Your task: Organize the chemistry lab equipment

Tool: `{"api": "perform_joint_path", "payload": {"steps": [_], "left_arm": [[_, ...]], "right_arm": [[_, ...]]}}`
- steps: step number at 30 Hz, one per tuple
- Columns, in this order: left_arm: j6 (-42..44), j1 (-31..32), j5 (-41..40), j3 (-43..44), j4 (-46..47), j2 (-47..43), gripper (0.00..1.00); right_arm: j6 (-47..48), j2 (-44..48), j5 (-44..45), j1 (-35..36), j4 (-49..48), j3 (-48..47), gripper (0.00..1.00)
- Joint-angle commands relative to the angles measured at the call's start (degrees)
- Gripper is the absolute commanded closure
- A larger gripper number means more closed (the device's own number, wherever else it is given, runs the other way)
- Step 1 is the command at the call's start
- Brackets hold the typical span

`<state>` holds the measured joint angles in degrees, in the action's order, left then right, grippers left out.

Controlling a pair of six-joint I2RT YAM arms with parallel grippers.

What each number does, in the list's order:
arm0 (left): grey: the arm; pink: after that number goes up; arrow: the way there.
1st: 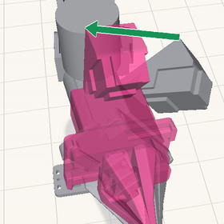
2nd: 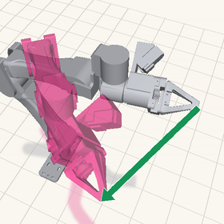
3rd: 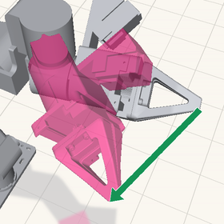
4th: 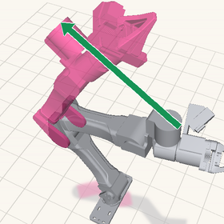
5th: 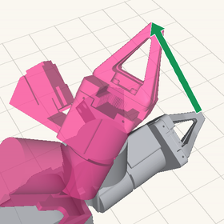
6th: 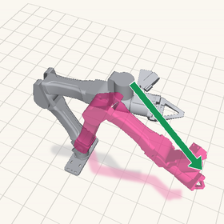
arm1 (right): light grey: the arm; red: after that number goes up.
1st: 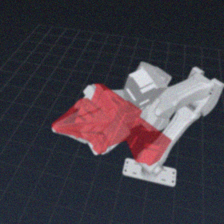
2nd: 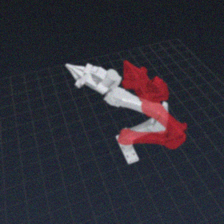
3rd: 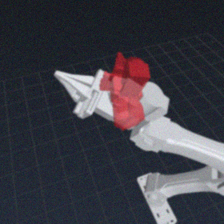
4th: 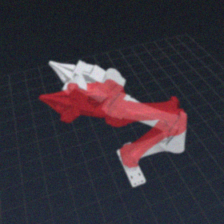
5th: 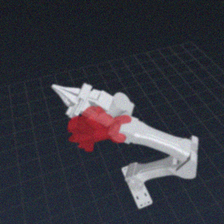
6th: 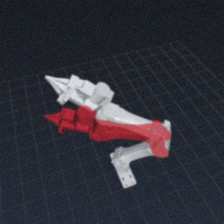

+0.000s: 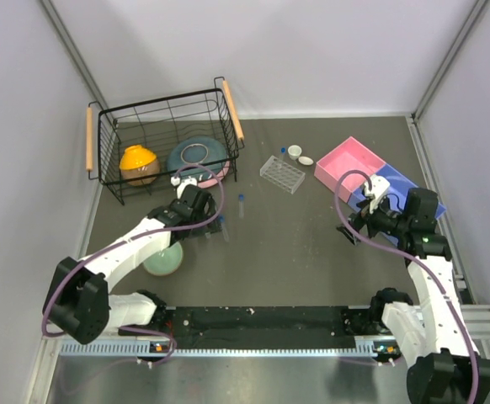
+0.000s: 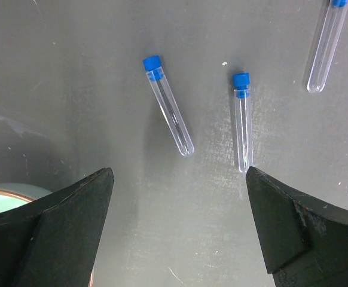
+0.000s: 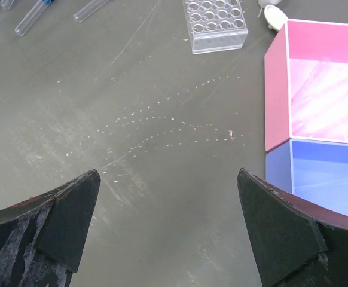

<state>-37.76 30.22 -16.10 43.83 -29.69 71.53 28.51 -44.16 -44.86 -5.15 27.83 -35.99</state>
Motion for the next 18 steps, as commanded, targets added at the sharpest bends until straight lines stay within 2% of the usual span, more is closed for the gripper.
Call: {"api": "perform_joint_path", "payload": {"steps": [1, 11, 18], "left_arm": [[0.84, -1.12, 1.06, 1.43, 3.41, -1.39, 0.02], [1.46, -2.71, 7.13, 1.69, 4.47, -3.94, 0.03], [3.66, -3.23, 10.56, -0.24, 7.27, -5.08, 0.03]], "right_arm": [[3.92, 1.18, -5.32, -4.33, 0.73, 0.48, 0.01], [6.29, 1.45, -9.63, -12.42, 2.75, 0.66, 0.01], [6.99, 1.62, -9.72, -13.22, 3.19, 0.74, 0.01]]}}
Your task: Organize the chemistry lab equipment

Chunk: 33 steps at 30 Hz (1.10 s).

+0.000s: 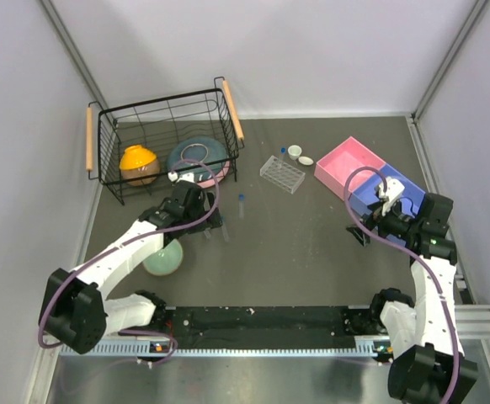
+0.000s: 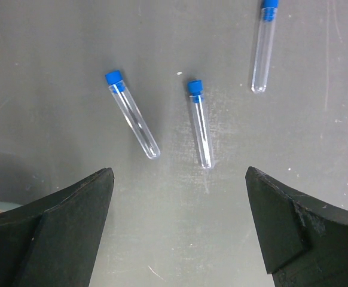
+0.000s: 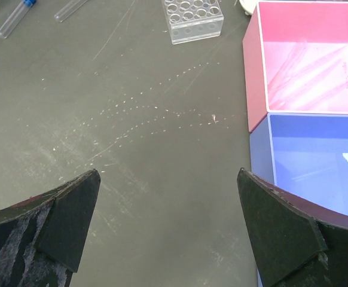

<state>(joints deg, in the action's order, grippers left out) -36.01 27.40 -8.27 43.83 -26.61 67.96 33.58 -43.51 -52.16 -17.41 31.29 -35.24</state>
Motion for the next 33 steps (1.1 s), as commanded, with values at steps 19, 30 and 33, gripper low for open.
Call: {"api": "perform_joint_path", "payload": {"steps": [19, 30, 33], "left_arm": [[1.91, -0.42, 9.51, -1.04, 12.46, 4.89, 0.13], [2.08, 0.11, 8.80, 4.86, 7.89, 14.39, 0.39], [2.87, 0.02, 6.08, 5.64, 6.49, 15.62, 0.43]], "right_arm": [[1.75, 2.55, -3.12, -1.05, -0.35, -0.18, 0.01], [1.57, 2.64, -4.18, -1.05, -0.35, -0.18, 0.01], [1.49, 2.72, -4.44, -1.05, -0.35, -0.18, 0.01]]}}
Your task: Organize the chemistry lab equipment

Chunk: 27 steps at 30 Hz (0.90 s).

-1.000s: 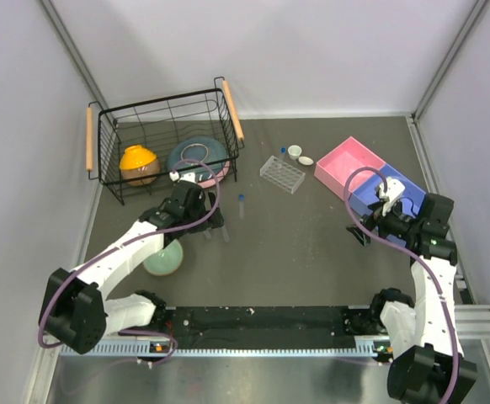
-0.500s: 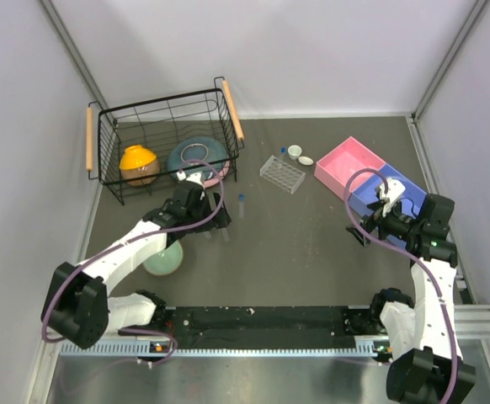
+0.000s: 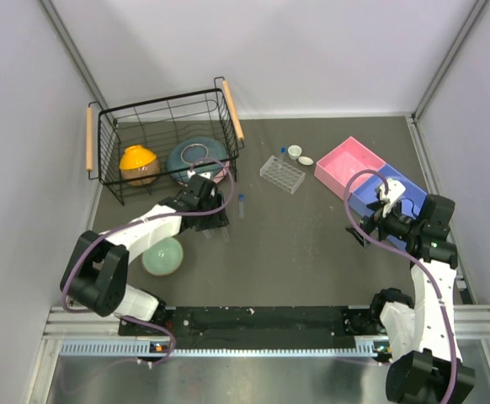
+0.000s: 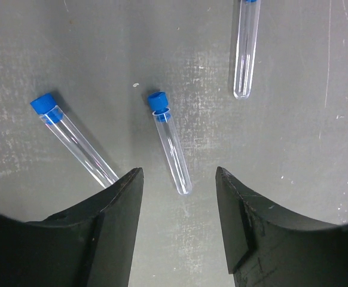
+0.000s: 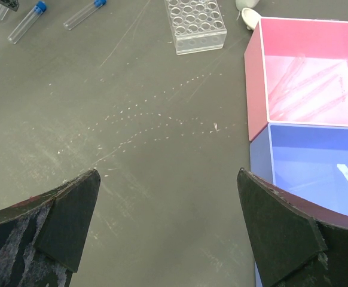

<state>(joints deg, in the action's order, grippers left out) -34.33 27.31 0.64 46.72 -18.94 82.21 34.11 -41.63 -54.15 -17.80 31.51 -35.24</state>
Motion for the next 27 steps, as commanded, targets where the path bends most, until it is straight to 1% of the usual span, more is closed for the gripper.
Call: {"api": "perform_joint_path", "payload": {"steps": [1, 19, 23, 27], "left_arm": [[1.63, 0.20, -2.93, 3.02, -1.62, 1.80, 0.44], [2.95, 2.04, -3.10, 8.21, -3.73, 9.98, 0.54], [3.21, 2.57, -4.33, 9.18, -5.23, 11.56, 0.54], [3.56, 2.92, -5.48, 10.06, -6.19, 12.88, 0.60]], "right_arm": [[0.96, 0.93, -2.54, -0.74, -0.48, -0.18, 0.01], [0.96, 1.28, -3.07, -0.65, -0.31, -0.35, 0.01], [0.96, 1.55, -3.07, -0.65, -0.13, -0.35, 0.01], [0.96, 1.46, -3.24, -0.65, -0.13, -0.35, 0.01]]}}
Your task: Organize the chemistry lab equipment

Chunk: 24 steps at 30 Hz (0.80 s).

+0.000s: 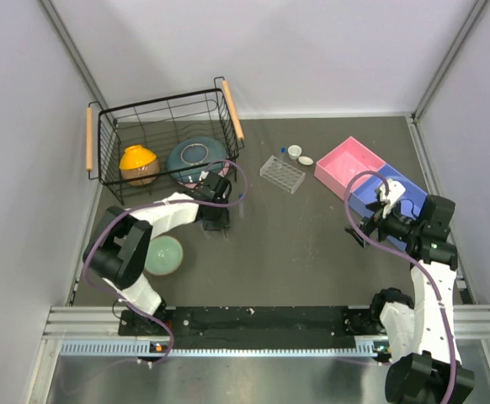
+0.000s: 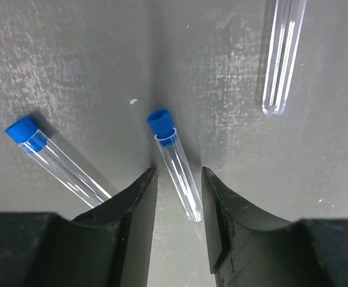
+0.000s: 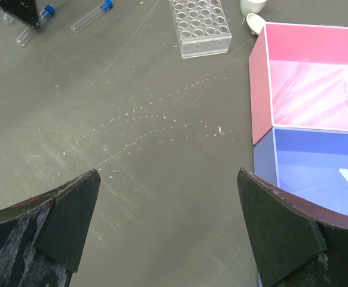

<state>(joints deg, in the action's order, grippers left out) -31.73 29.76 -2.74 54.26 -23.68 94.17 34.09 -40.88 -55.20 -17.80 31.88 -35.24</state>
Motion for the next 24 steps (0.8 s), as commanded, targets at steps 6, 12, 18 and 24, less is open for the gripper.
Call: {"api": "perform_joint_path", "payload": {"steps": [6, 12, 18, 24], "left_arm": [[1.23, 1.27, -2.79, 3.57, -2.24, 2.24, 0.76], [1.32, 1.79, -2.62, 3.22, -2.25, 1.81, 0.87], [2.28, 2.32, -1.22, 1.64, -1.81, -1.78, 0.94], [5.35, 2.59, 7.74, -4.33, 4.07, -11.00, 0.95]], "right_arm": [[1.07, 0.81, -2.28, -0.65, -0.41, -0.44, 0.01], [1.16, 1.07, -2.54, -0.65, -0.06, -0.53, 0.01], [1.33, 1.33, -4.64, -0.65, 0.81, -0.70, 0.01], [2.30, -1.74, -10.09, -0.65, 5.47, -2.81, 0.01]]}}
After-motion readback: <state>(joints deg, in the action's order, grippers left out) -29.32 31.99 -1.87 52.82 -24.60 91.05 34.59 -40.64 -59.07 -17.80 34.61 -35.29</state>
